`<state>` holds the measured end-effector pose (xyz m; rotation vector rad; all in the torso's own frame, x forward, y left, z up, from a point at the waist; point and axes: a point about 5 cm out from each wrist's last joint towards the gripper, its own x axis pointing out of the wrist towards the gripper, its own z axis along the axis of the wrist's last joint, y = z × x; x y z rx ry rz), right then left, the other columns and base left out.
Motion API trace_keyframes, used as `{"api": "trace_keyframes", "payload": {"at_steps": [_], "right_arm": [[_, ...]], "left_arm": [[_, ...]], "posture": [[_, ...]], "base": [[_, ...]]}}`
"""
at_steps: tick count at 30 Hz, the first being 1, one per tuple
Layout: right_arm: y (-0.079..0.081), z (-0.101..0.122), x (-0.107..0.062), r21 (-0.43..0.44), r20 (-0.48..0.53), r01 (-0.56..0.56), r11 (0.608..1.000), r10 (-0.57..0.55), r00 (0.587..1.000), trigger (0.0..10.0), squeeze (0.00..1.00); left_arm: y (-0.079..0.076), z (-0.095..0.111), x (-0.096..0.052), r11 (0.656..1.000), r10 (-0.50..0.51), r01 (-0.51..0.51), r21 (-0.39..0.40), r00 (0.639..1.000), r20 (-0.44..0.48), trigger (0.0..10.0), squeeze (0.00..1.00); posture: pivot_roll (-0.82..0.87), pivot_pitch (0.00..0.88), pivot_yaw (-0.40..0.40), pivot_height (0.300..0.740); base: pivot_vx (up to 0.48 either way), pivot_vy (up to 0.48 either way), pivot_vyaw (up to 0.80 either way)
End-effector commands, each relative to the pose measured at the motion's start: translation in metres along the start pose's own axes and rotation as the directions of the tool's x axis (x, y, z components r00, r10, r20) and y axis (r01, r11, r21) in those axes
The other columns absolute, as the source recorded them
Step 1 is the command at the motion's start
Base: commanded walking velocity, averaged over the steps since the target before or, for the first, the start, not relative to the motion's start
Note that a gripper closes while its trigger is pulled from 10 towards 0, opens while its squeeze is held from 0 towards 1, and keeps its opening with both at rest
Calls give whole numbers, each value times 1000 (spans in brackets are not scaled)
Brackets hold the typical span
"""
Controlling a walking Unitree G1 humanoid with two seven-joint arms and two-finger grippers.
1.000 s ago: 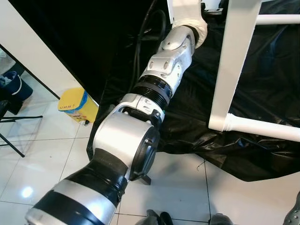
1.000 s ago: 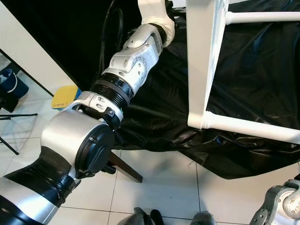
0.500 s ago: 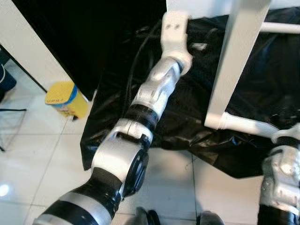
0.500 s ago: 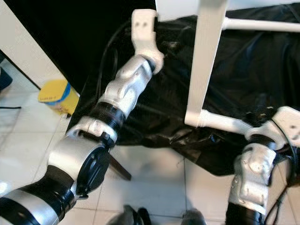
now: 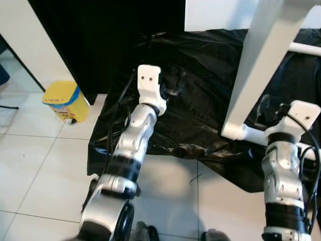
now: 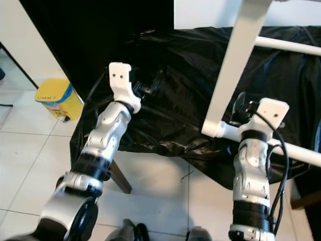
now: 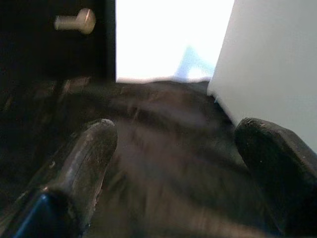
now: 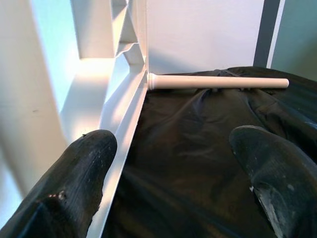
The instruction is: Building children table
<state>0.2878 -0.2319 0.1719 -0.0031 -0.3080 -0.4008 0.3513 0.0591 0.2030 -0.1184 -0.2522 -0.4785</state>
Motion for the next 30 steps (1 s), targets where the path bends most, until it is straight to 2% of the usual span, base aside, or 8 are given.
{"api": "trace_keyframes", "payload": {"at_steps": [1,5,7,8,14,17,25,30], "right_arm": [[-1,-10,-11,-15,-40,0,1000,-1,999,10000,0],[-2,-18,-24,-19,-75,-10,1000,8,997,10000,0],[-1,-19,-26,-22,-78,-18,1000,17,997,10000,0],[0,-21,-29,-25,-86,-29,999,27,996,10000,0],[2,-30,-45,-43,-125,-67,997,61,990,10000,0],[4,-33,-51,-48,-138,-95,994,88,986,10000,0],[13,-34,-63,-39,-149,-180,983,172,974,10000,0],[32,-35,-63,17,-154,-288,957,287,945,10000,0]], "left_arm": [[0,-3,-10,1000,-8,9,11,1000,-6,10000,0],[0,-6,-29,1000,-21,21,11,1000,0,10000,0],[-1,-7,-32,999,-30,30,15,1000,1,10000,0],[-4,-9,-39,996,-62,61,61,998,3,10000,0],[-14,-19,-54,988,-119,121,93,992,-27,10000,0],[-15,-22,-60,984,-121,127,126,991,-53,10000,0],[-14,-23,-69,985,-117,125,118,991,-72,10000,0],[-15,-21,-71,981,-134,142,131,988,-72,10000,0]], "posture": [[-108,49,-2,740],[-112,45,-2,740],[-112,45,-2,740],[-113,44,0,740],[-122,49,8,740],[-125,51,9,740],[-133,62,14,740],[-127,64,14,740]], "base": [[0,0,0],[0,0,0],[0,0,0],[0,0,0],[0,0,0],[0,0,0],[0,0,0],[0,0,0]]}}
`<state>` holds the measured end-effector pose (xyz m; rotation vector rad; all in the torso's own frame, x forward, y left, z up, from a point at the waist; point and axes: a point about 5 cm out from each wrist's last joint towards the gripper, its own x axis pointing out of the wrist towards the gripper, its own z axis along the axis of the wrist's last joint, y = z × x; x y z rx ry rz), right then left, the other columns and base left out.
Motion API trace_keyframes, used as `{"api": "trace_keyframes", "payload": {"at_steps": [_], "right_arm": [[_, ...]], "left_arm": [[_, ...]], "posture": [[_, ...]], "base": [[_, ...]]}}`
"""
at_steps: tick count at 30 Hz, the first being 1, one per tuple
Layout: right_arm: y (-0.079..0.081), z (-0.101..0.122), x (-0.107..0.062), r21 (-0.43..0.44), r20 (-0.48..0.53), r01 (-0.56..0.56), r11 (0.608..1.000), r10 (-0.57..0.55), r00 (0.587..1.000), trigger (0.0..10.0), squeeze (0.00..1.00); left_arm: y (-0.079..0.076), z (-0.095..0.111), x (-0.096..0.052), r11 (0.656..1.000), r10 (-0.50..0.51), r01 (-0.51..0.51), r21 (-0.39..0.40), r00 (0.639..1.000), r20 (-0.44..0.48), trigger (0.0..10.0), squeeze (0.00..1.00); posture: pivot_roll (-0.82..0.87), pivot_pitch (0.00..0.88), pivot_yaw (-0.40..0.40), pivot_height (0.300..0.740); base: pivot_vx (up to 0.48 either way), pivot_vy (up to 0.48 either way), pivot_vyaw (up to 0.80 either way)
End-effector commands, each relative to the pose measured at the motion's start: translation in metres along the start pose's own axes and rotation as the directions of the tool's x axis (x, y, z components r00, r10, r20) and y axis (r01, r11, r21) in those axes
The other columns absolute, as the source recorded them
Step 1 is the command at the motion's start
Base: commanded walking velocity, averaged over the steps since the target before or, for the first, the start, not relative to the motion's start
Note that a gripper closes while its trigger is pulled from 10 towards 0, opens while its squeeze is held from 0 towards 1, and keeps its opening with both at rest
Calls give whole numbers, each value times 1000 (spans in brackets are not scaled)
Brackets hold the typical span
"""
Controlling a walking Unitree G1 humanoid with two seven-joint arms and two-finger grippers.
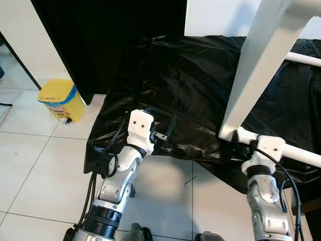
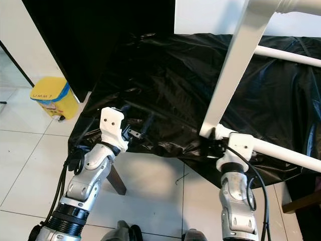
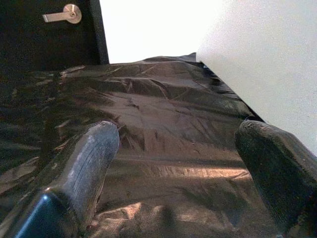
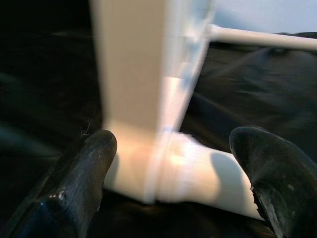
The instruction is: Building children table
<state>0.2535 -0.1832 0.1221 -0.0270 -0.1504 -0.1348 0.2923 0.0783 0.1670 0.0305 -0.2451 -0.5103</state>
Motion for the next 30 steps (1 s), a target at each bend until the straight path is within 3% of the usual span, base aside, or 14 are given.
{"api": "trace_keyframes", "payload": {"at_steps": [1,7,17,30], "right_arm": [[5,0,2,7,0,-35,999,35,999,10000,0],[15,3,9,18,15,-58,998,58,998,10000,0],[33,9,35,-2,30,55,998,-55,998,10000,0],[52,19,70,22,26,188,982,-189,982,10000,0]], "left_arm": [[-7,-1,-3,995,-95,95,5,995,-13,10000,0],[-11,1,-4,991,-134,134,-5,991,-7,10000,0],[-32,4,-11,946,-324,324,-36,946,-2,10000,0],[-45,9,-15,904,-424,423,-59,906,6,10000,0]], "posture": [[-127,64,15,740],[-119,62,13,740],[-107,61,9,740],[-95,57,15,740]], "base": [[0,0,0],[0,0,0],[0,0,0],[0,0,0]]}}
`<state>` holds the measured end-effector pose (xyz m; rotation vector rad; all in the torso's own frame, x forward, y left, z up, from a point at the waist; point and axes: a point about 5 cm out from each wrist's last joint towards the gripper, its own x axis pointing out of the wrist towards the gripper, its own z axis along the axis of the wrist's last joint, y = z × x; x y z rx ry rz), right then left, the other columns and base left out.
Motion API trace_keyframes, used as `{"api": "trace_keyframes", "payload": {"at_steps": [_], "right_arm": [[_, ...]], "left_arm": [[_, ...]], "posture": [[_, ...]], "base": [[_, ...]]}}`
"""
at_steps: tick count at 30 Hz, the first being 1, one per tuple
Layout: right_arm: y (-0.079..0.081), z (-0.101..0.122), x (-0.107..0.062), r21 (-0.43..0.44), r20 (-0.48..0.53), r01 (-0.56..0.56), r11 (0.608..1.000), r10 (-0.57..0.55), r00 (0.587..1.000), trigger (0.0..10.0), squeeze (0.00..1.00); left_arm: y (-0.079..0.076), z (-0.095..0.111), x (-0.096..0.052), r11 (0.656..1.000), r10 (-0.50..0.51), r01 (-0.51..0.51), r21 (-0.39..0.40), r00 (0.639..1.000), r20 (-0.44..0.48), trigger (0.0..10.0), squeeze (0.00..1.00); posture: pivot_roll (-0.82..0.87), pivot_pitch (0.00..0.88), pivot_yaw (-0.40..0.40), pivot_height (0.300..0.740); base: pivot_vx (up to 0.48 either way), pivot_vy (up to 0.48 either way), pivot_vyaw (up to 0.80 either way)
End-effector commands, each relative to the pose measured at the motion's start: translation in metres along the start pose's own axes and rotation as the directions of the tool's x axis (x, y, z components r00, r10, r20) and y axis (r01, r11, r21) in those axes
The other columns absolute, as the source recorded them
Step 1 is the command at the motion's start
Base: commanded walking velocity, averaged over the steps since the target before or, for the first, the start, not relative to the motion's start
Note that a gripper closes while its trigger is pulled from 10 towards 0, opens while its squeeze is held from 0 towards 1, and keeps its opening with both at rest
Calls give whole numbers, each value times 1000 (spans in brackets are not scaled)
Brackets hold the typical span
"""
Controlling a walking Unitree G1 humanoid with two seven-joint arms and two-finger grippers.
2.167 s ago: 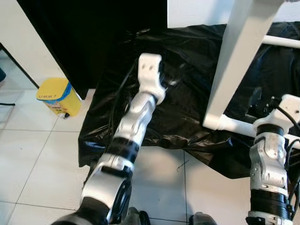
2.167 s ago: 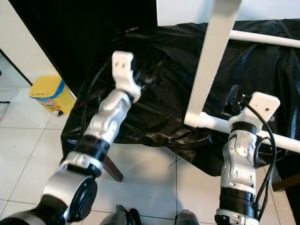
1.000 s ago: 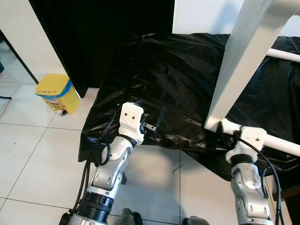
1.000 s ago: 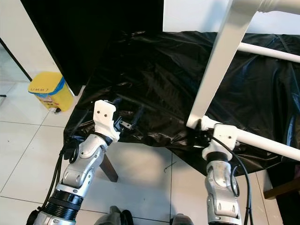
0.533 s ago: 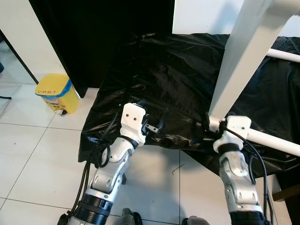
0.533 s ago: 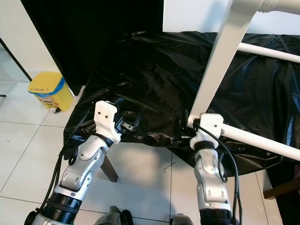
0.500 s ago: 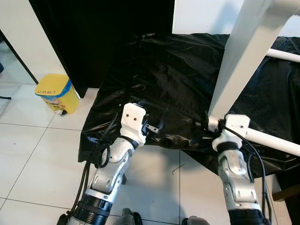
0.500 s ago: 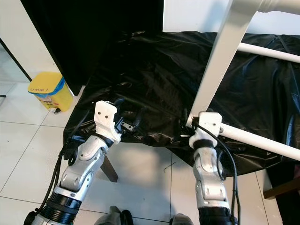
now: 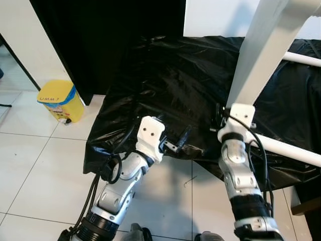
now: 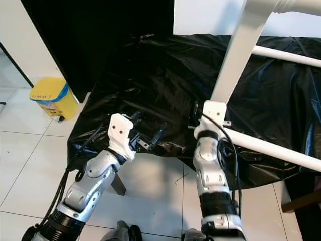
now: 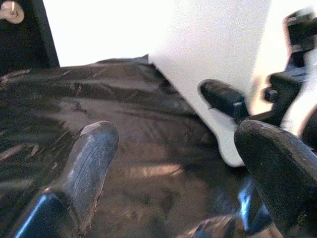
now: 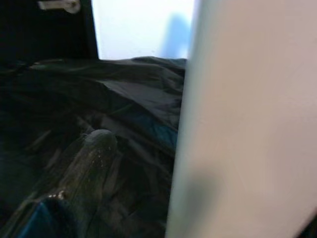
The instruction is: Building children table
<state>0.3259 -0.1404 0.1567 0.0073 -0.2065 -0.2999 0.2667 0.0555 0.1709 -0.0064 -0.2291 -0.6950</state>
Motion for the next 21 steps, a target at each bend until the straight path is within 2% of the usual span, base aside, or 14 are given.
{"api": "trace_keyframes", "payload": {"at_steps": [1,7,8,14,21], "right_arm": [[1,-5,1,-19,-20,41,999,-41,999,10000,0],[3,-4,6,-33,-18,81,996,-82,996,10000,0],[4,-3,13,-36,-19,111,993,-112,994,10000,0],[8,4,21,-47,18,128,991,-127,992,10000,0],[1,1,18,-84,39,208,975,-205,978,10000,0]], "left_arm": [[-15,-1,-4,965,-263,263,-7,965,-15,10000,0],[-17,-1,-4,961,-276,276,-12,961,-14,10000,0],[-19,0,-5,958,-288,287,-12,958,-14,10000,0],[-20,1,-5,956,-294,294,-9,956,-14,10000,0],[-19,2,-5,958,-288,288,-10,958,-7,10000,0]], "posture": [[-94,55,18,740],[-91,54,18,740],[-91,54,19,740],[-91,54,17,740],[-89,50,11,740]], "base": [[0,0,0],[0,0,0],[0,0,0],[0,0,0],[0,0,0]]}}
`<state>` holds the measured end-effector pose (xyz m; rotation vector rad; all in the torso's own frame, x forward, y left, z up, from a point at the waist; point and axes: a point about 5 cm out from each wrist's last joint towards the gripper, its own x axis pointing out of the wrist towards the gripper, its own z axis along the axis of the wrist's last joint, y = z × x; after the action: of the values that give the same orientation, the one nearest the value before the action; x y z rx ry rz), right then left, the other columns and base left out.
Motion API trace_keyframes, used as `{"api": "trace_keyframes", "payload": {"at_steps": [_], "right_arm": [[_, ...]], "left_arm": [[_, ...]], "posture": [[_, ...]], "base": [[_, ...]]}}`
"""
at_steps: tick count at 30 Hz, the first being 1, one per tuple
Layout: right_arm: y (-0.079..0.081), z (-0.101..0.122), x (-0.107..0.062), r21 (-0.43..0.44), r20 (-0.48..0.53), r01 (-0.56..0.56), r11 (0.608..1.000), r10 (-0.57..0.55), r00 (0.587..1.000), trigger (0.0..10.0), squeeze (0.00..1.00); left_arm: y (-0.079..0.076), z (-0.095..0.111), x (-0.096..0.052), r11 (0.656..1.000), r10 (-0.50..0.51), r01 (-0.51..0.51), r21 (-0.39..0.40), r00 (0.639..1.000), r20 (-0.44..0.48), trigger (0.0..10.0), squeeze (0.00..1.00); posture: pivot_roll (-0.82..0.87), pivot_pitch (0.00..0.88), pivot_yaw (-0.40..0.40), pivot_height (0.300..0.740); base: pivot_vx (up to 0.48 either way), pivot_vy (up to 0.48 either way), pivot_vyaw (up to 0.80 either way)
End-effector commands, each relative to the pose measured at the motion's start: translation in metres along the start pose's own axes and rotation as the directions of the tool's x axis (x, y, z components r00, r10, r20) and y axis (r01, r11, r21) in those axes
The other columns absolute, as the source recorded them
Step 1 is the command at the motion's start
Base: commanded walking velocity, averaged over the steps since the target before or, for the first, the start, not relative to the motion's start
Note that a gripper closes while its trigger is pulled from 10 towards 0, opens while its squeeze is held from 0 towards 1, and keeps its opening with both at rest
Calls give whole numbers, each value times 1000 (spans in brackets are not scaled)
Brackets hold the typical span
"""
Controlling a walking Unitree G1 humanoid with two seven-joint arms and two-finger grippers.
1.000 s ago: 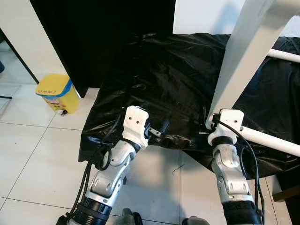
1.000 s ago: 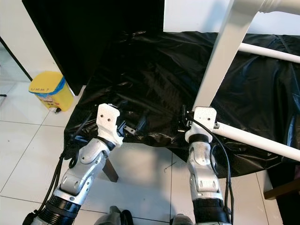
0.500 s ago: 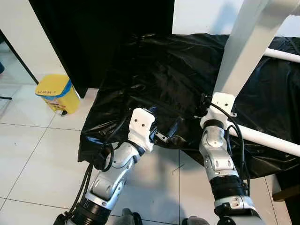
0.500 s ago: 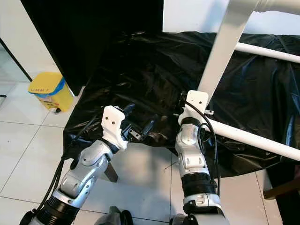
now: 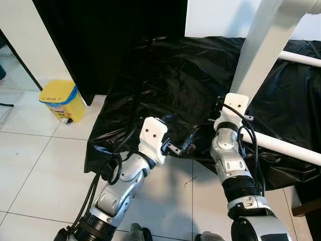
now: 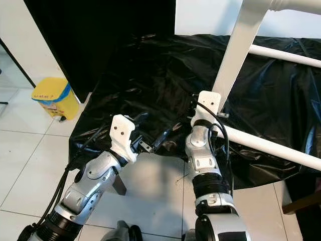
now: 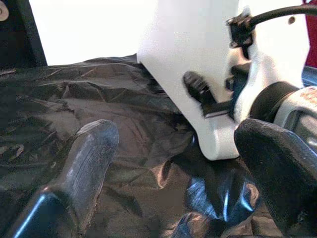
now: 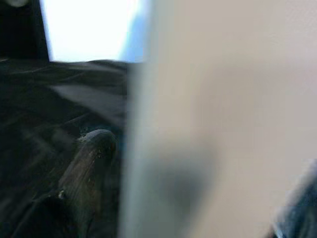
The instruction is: Building children table
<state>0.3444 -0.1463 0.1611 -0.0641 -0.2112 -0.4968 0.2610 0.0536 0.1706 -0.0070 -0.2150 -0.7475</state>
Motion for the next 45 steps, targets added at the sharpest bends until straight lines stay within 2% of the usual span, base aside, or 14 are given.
{"api": "trace_keyframes", "payload": {"at_steps": [1,6,12,18,24,25,26,28,29,43,45], "right_arm": [[-1,0,-2,0,15,34,999,-34,999,10000,0],[-4,0,-4,-3,32,62,998,-62,998,10000,0],[-3,7,3,27,66,33,999,-35,997,10000,0],[0,6,19,56,2,14,998,-14,1000,10000,0],[3,7,23,65,-15,5,998,-4,1000,10000,0],[4,7,24,67,-20,3,998,-1,1000,6863,0],[6,6,25,72,-26,-8,997,10,1000,2588,0],[7,6,25,75,-31,-16,997,19,999,2588,0],[9,6,25,77,-32,-23,997,26,999,0,0],[22,4,23,98,-38,-136,986,140,989,0,0],[29,8,19,114,-9,-197,974,199,980,0,0]], "left_arm": [[-14,1,-1,972,-236,236,4,972,1,10000,0],[-14,1,-1,972,-234,234,5,972,2,10000,0],[-15,1,-1,973,-232,232,8,973,1,10000,0],[-15,1,0,973,-230,230,12,973,2,10000,0],[-15,2,0,974,-228,227,18,974,2,10000,0],[-15,3,-1,974,-227,227,20,974,2,10000,0],[-14,3,-1,974,-226,226,26,974,1,10000,0],[-14,4,-1,974,-225,225,30,974,0,10000,0],[-14,5,-2,973,-227,227,37,974,-1,10000,0],[-17,13,-9,953,-300,301,41,953,-25,10000,0],[-16,15,-14,943,-331,332,19,943,-33,10000,0]], "posture": [[-89,50,11,740],[-89,47,8,740],[-89,40,7,740],[-81,34,2,740],[-77,31,2,740],[-75,30,1,740],[-69,27,1,740],[-68,27,1,740],[-66,25,2,740],[-60,23,3,740],[-56,30,-3,740]], "base": [[0,0,0],[0,0,0],[0,0,0],[0,0,0],[0,0,0],[0,0,0],[0,0,0],[0,0,0],[0,0,0],[0,0,0],[0,0,0]]}}
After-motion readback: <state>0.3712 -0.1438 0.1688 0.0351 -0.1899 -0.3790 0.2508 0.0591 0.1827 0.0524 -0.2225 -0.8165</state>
